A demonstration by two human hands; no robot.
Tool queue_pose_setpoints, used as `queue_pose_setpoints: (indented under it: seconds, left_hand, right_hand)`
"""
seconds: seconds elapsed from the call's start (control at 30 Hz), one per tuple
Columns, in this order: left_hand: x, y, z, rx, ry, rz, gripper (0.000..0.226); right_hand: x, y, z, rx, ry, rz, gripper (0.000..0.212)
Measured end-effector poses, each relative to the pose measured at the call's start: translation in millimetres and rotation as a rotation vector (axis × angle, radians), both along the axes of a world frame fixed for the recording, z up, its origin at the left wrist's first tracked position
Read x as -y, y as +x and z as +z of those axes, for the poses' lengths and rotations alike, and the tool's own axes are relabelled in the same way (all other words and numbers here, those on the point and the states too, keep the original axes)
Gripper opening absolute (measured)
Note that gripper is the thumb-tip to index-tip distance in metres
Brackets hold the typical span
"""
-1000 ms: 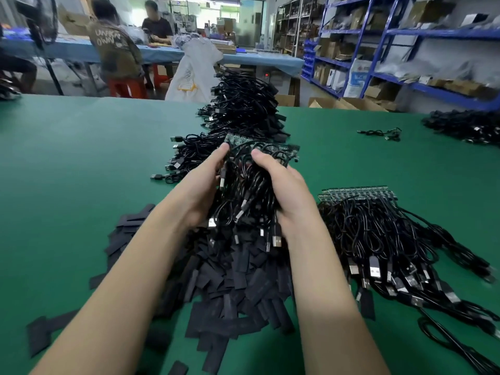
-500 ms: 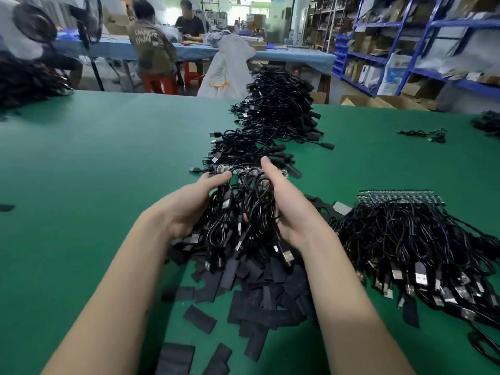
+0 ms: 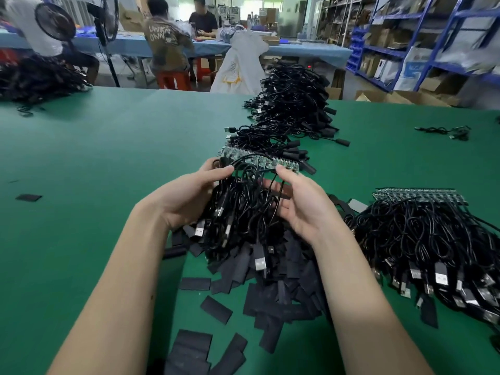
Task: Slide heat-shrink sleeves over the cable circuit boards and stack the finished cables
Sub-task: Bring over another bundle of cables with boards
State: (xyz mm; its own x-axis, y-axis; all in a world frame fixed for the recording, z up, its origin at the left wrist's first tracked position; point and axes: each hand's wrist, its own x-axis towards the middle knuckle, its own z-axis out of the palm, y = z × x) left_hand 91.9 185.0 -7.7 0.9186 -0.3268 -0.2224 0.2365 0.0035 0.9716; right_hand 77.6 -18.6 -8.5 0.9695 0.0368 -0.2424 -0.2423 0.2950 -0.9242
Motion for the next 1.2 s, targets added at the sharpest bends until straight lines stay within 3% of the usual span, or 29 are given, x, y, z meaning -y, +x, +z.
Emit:
queue_pose_setpoints:
  seconds: [0.17, 0.37, 0.5, 0.57, 0.63, 0.7, 0.8, 0.9, 0.97, 1.1, 1.2]
  left_hand:
    - [-8.3, 0.8, 4.0, -0.097, 0.083, -0.014, 0.030]
    - [-4.3, 7.2, -2.4, -0.028, 0.226, 0.074, 0.044]
    - [-6.6, 15.1, -0.3, 0.047, 0.276, 0.147, 0.071]
    - [-3.1, 16.3, -3.6, 0.081, 0.360, 0.171, 0.080]
    - [2.3, 18.6, -7.5, 0.115, 0.454, 0.199, 0.067]
    - [9.8, 22.4, -7.4, 0.204, 0.572, 0.253, 0.052]
    - [29.9, 23.7, -0.9, 0.505, 0.750, 0.404, 0.044]
    - [59.8, 29.2, 10.2, 0.795, 0.724, 0.474, 0.035]
    - [84.2, 41.0, 18.2, 0.869, 0.736, 0.411, 0.037]
    - [121.0, 64.5, 23.9, 0.750, 0.792, 0.212, 0.060]
    - [131.1, 69.1, 15.7, 0.722, 0.806, 0.227, 0.068]
  right_hand:
    - [-10.7, -4.0, -4.3, -0.060, 0.131, -0.019, 0.027]
    - [-4.5, 0.8, -12.6, 0.033, -0.130, -0.029, 0.015]
    - [3.4, 5.5, -14.7, 0.080, -0.286, -0.133, 0.029]
    - [6.6, 5.6, -17.3, 0.074, -0.239, -0.171, 0.023]
    - [8.9, 5.9, -19.7, 0.074, -0.181, -0.197, 0.017]
    - [10.0, 5.6, -20.1, 0.075, -0.162, -0.208, 0.013]
    - [11.1, 6.7, -21.4, 0.077, -0.151, -0.222, 0.010]
    - [12.9, 8.1, -21.2, 0.089, -0.125, -0.243, 0.026]
    - [16.1, 8.8, -20.6, 0.087, -0.100, -0.223, 0.030]
    - [23.3, 8.0, -20.1, 0.089, -0.066, -0.173, 0.032]
    - [25.2, 6.8, -18.6, 0.053, -0.044, -0.183, 0.024]
